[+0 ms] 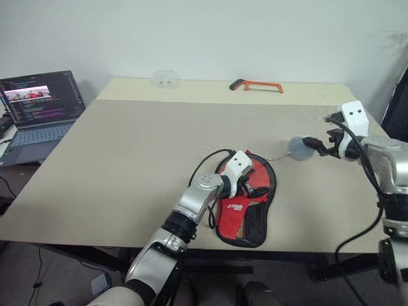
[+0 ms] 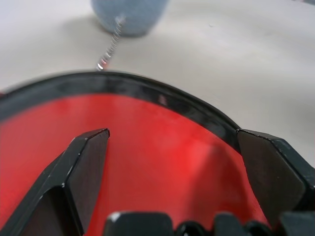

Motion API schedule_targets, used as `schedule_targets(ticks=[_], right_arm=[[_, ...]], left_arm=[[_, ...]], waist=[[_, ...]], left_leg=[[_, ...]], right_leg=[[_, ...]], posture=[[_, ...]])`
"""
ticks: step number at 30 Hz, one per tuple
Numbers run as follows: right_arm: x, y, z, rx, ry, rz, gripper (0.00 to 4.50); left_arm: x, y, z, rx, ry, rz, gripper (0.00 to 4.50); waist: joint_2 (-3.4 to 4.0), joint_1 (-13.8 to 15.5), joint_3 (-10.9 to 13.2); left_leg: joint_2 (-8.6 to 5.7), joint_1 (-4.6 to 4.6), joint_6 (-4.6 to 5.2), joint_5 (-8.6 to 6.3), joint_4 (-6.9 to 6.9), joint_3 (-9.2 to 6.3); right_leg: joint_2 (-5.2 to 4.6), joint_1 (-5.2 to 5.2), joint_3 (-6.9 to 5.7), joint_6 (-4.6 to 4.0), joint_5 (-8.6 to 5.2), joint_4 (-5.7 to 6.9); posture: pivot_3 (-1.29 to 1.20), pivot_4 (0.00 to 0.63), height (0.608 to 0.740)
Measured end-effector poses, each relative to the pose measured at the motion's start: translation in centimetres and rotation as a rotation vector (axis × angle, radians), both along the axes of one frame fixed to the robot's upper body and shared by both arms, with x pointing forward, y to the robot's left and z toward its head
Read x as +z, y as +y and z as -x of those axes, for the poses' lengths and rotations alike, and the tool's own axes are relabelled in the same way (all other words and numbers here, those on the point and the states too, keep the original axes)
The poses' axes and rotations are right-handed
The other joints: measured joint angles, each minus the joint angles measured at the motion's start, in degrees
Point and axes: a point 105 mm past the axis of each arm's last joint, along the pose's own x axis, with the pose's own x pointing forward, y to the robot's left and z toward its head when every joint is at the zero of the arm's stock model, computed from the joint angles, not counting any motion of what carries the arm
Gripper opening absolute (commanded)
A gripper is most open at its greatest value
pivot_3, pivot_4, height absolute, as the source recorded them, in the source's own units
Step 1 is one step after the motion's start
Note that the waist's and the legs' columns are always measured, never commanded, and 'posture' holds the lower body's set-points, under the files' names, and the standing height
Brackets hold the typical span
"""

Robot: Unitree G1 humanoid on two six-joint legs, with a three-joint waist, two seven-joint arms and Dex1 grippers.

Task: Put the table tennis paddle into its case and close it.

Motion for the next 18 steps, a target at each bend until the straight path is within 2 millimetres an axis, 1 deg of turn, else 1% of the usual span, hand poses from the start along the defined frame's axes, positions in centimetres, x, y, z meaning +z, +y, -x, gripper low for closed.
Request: schedule_targets(ticks=[4, 7, 10, 15, 18], right_arm=[[0.9, -1.2, -2.3, -0.106, -0.066, -0.022, 4.46], [1.3, -1.7, -3.7, -0.157, -0.102, -0.102, 4.46], [-0.5, -1.2, -4.7, -0.179, -0.052, -0.209, 4.46], [-4.6, 0.5, -5.0, -0.154, 0.073, -0.277, 4.46], [-5.5, 1.1, -5.0, -0.137, 0.105, -0.278, 4.46]], left_arm=[[0.1, 0.0, -0.4, 0.021, -0.033, -0.002, 4.5], [0.1, -0.1, -0.5, 0.022, -0.038, 0.0, 4.5], [0.0, 0.1, -0.6, 0.031, -0.028, 0.002, 4.5], [-0.1, 0.4, -0.8, 0.055, -0.007, -0.001, 4.5], [-0.1, 0.4, -0.7, 0.062, -0.006, 0.001, 4.5]], waist=[[0.02, 0.1, 0.0], [0.03, 0.1, 0.0], [0.03, -0.1, 0.0], [0.05, -0.5, 0.0], [0.07, -0.5, 0.0]], left_leg=[[0.01, 0.0, 0.0, 0.0, -0.03, 0.02], [0.01, 0.02, 0.0, 0.0, -0.03, 0.02], [0.02, 0.02, 0.0, 0.0, -0.03, 0.02], [0.01, 0.02, 0.0, 0.0, -0.03, 0.01], [0.01, 0.02, 0.0, 0.0, -0.03, 0.01]], right_leg=[[0.0, -0.02, 0.0, -0.01, 0.0, 0.0], [0.01, 0.0, -0.01, -0.03, 0.02, 0.0], [0.01, 0.01, 0.0, -0.04, 0.03, 0.01], [0.01, 0.01, 0.0, -0.05, 0.03, 0.02], [0.01, 0.01, 0.0, -0.04, 0.03, 0.03]], posture=[[0.0, 0.15, 0.74], [0.0, 0.15, 0.74], [0.0, 0.15, 0.74], [0.0, 0.15, 0.74], [0.0, 0.15, 0.74]])
